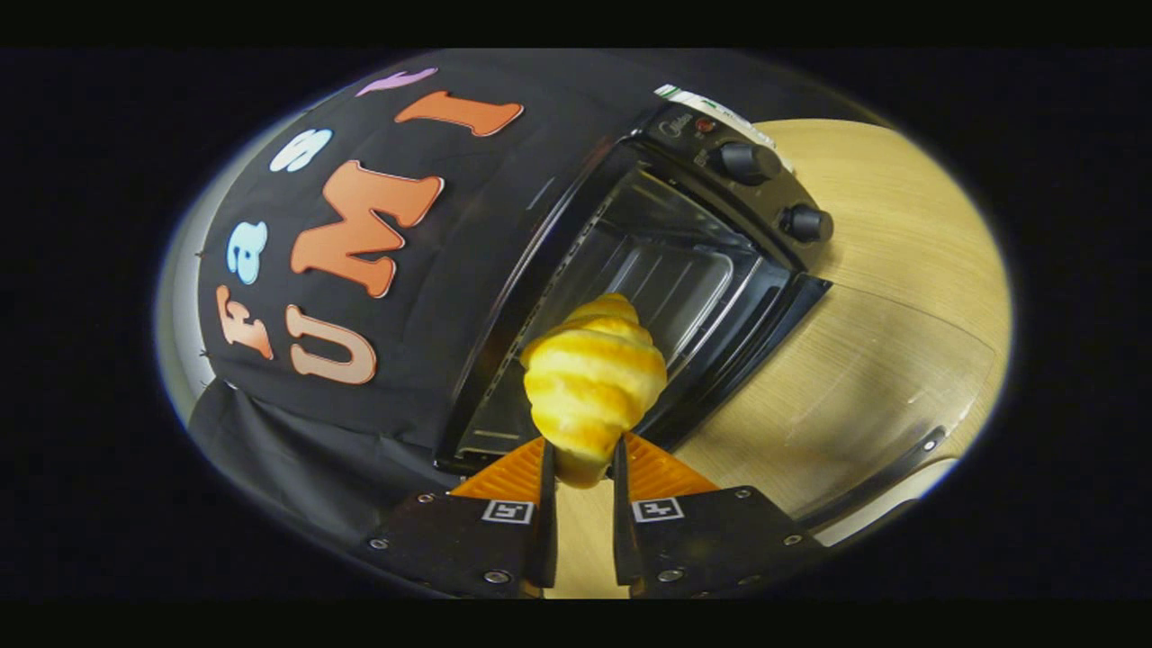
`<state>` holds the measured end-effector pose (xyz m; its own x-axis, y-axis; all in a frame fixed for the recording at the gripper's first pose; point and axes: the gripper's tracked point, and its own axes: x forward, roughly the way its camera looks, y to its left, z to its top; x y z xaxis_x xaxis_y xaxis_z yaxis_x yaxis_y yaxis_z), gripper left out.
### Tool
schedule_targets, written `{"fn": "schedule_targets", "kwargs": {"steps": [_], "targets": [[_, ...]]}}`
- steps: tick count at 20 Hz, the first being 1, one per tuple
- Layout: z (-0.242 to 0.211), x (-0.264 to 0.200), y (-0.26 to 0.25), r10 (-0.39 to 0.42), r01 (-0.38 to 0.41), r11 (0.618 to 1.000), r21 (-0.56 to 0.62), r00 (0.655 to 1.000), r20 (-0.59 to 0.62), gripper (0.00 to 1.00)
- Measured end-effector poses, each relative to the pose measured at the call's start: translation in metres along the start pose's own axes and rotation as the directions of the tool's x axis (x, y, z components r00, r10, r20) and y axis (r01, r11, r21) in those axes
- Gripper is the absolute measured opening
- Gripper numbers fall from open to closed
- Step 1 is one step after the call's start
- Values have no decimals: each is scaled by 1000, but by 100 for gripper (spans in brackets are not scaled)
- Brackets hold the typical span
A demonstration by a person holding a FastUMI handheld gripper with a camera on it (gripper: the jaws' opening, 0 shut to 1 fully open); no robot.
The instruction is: Open the toaster oven, put the food inside, and close the toaster oven door.
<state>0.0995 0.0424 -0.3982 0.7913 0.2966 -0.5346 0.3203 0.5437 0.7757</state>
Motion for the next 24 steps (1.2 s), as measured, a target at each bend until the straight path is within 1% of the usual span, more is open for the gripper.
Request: {"fn": "schedule_targets", "kwargs": {"steps": [4,6,8,9,11,13,17,20,21,24], "targets": [[-1,17,1,1,-1,1000,28,1000,0,25],[0,23,6,18,-18,998,55,1000,1,27],[-2,27,11,37,-36,996,83,999,-9,32],[-2,29,11,34,-33,996,87,999,-4,37],[-3,35,9,19,-19,996,92,1000,4,45],[-5,37,14,32,-32,994,106,999,0,49],[-3,33,15,25,-27,994,103,1000,18,54],[0,23,17,29,-33,995,93,999,38,62],[2,19,18,31,-35,995,94,998,47,71],[-1,6,19,36,-41,995,86,997,66,83]]}}
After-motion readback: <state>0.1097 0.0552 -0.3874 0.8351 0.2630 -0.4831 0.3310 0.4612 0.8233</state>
